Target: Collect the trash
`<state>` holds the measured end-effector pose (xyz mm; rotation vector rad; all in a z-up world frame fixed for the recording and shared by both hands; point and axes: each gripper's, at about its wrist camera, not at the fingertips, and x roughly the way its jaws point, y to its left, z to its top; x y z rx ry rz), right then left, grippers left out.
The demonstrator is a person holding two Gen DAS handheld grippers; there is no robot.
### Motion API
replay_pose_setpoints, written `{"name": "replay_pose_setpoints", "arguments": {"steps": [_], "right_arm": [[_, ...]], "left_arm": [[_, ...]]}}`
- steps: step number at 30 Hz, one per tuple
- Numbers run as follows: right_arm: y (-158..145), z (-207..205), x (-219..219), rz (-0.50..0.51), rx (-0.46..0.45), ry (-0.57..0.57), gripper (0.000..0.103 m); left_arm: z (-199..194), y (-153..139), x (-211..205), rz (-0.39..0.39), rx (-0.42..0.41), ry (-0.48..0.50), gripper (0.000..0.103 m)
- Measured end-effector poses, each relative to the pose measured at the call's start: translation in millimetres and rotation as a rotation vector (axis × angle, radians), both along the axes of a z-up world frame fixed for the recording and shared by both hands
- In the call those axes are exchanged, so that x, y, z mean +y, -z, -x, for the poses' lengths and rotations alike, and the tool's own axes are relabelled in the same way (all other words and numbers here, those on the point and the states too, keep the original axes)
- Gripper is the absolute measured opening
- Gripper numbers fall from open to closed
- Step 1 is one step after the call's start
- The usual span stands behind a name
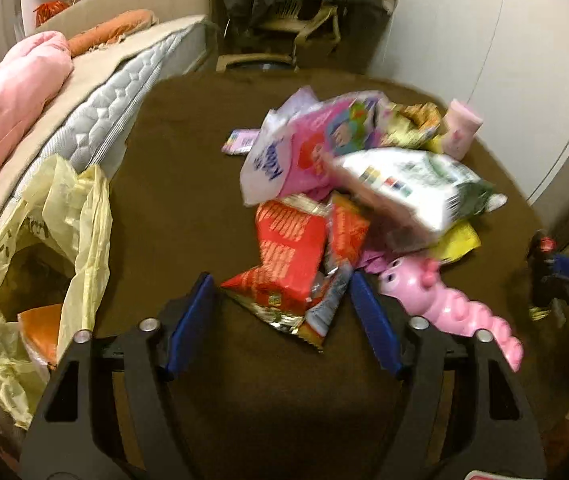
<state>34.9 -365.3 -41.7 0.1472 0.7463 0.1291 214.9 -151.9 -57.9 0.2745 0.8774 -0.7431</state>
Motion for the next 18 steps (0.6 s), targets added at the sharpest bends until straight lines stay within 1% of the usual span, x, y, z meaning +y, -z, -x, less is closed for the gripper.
{"name": "replay_pose_setpoints", "arguments": {"steps": [3, 4, 5, 6, 7, 12, 14, 16, 17, 18], "right_arm": [[0, 0, -1, -0.007, -0.004, 0.008, 0.022], [-1, 0, 0, -0.008, -0.007, 0.006, 0.022], [-3, 1, 1, -0.006, -0.013, 0.004, 0.022], [-4, 1, 2, -0.002, -0.020, 0.001, 0.022], [-7, 1, 3, 0.002, -0.028, -0.001, 0.022], [-17, 0, 8, 0.017, -0.053, -0.005, 0.022], [-20, -1, 10, 0.017, -0.055, -0.010, 0.022], [-22, -1, 14, 0.022, -0.058, -0.020, 0.022], [-22, 0, 15, 0.025, -0.061, -0.025, 0.022], [-23, 1, 17, 0.029, -0.064, -0.031, 0.022]], "left_arm": [[11, -10, 7, 0.040, -0.012, -0.011, 0.041], [16, -15, 10, 0.055, -0.017, -0.012, 0.041], [22, -19, 12, 0.064, -0.026, -0.013, 0.036], [26, -23, 14, 0.067, -0.035, -0.015, 0.019], [34, -28, 18, 0.071, -0.037, -0.019, 0.016], [55, -43, 37, 0.123, -0.053, -0.047, 0.016], [58, -44, 40, 0.138, -0.048, -0.029, 0.017], [55, -45, 38, 0.139, -0.073, -0.014, 0.035], [50, -44, 37, 0.146, -0.080, -0.004, 0.051], [43, -42, 36, 0.161, -0.086, 0.002, 0.054]]}}
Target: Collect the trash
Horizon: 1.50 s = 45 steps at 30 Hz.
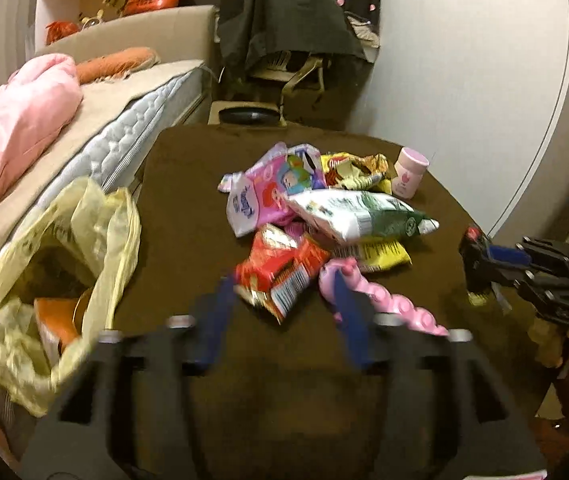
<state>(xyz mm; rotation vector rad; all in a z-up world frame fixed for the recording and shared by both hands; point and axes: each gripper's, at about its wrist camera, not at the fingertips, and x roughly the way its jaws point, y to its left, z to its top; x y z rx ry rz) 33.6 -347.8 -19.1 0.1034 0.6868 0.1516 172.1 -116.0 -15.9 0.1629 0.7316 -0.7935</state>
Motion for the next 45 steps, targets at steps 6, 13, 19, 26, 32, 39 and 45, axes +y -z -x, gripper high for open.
{"name": "replay_pose_setpoints", "arguments": {"steps": [6, 13, 19, 26, 32, 39, 45], "right_arm": [[6, 3, -1, 0.003, 0.022, 0.002, 0.022], [10, 4, -11, -0.016, 0.034, 0.031, 0.022], [7, 2, -11, -0.025, 0.014, 0.027, 0.022], [2, 2, -5, -0.017, -0.004, 0.008, 0.022], [11, 2, -7, -0.029, 0.022, 0.013, 0.022], [17, 2, -18, -0.040, 0.035, 0.038, 0.022], [11, -1, -20, -0.040, 0.015, 0.048, 0.022]], "left_arm": [[-35, 29, -28, -0.071, 0.072, 0.081, 0.054], [-33, 35, -37, -0.135, 0.086, 0.045, 0.032], [-13, 17, -9, -0.043, 0.119, -0.016, 0.003], [5, 1, 0, -0.019, 0.004, 0.012, 0.046], [-25, 28, -24, -0.035, 0.089, 0.037, 0.061], [-33, 42, -42, -0.122, 0.126, -0.020, 0.037], [-12, 17, -23, -0.042, 0.089, -0.057, 0.035]]}}
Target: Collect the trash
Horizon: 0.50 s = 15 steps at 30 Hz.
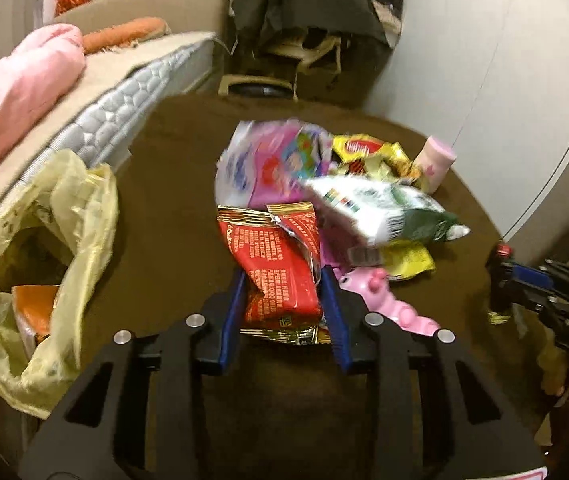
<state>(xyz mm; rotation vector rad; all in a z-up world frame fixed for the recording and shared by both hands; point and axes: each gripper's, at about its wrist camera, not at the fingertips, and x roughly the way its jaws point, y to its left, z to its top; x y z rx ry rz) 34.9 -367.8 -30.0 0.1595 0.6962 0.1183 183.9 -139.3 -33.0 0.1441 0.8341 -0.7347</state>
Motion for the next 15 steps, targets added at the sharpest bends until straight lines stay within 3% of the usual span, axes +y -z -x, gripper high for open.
{"name": "replay_pose_setpoints", "arguments": {"steps": [8, 15], "right_arm": [[-37, -20, 24, 0.051, -0.071, -0.066, 0.022], [-86, -59, 79, 0.099, -0.159, -0.233, 0.022]], "left_arm": [[24, -47, 30, 0.053, -0.091, -0.032, 0.035], [16, -71, 89, 0.123, -0.132, -0.168, 0.037]]}}
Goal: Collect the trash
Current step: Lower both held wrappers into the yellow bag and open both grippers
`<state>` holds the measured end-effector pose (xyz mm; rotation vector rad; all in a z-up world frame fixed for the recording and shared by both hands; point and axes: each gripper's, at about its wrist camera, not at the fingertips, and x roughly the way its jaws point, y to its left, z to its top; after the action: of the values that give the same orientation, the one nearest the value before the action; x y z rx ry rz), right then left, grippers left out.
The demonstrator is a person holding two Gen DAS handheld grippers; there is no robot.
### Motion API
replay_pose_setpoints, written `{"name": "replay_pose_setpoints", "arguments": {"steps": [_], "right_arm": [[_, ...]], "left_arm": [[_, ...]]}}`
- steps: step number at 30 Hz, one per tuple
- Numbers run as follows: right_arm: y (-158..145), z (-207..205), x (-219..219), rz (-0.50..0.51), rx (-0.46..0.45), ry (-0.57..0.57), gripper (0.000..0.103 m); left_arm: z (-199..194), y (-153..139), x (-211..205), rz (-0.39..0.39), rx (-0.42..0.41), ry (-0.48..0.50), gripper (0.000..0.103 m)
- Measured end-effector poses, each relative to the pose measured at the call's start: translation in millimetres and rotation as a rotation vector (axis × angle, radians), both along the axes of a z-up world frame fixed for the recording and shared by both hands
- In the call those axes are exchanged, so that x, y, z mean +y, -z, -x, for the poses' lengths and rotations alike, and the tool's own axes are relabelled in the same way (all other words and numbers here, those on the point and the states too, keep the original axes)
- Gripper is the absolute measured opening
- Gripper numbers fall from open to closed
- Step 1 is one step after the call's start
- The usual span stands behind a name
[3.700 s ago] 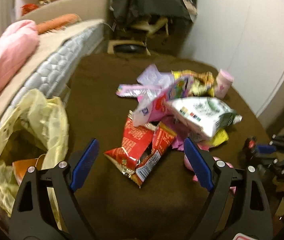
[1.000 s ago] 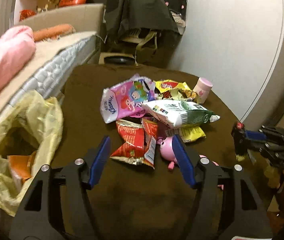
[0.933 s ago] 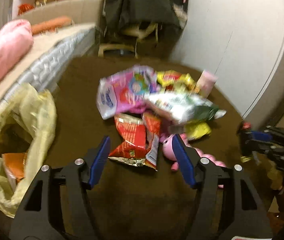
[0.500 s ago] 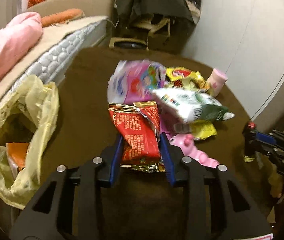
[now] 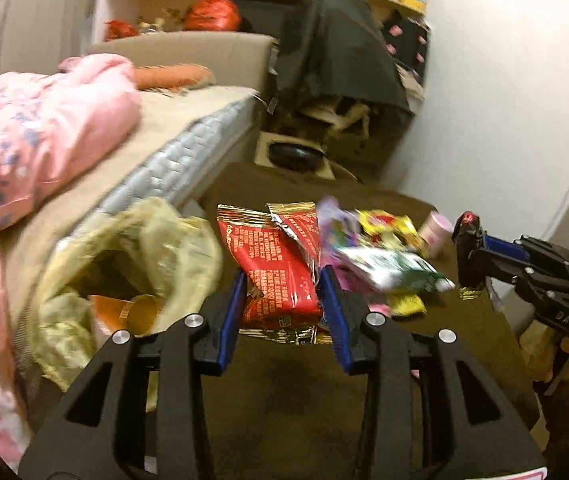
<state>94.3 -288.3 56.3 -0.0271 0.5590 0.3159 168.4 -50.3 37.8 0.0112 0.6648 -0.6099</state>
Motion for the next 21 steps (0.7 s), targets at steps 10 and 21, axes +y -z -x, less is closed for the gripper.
{"name": "replay_pose_setpoints", "arguments": {"steps": [10, 21], "right_arm": [[-13, -84, 86, 0.035, 0.015, -0.197, 0.022], [45, -175, 148, 0.005, 0.239, -0.331, 0.022]], "left_arm": [[-40, 20, 93, 0.040, 0.031, -0.205, 0.038], [-89, 78, 124, 0.034, 0.181, -0.234, 0.038]]}}
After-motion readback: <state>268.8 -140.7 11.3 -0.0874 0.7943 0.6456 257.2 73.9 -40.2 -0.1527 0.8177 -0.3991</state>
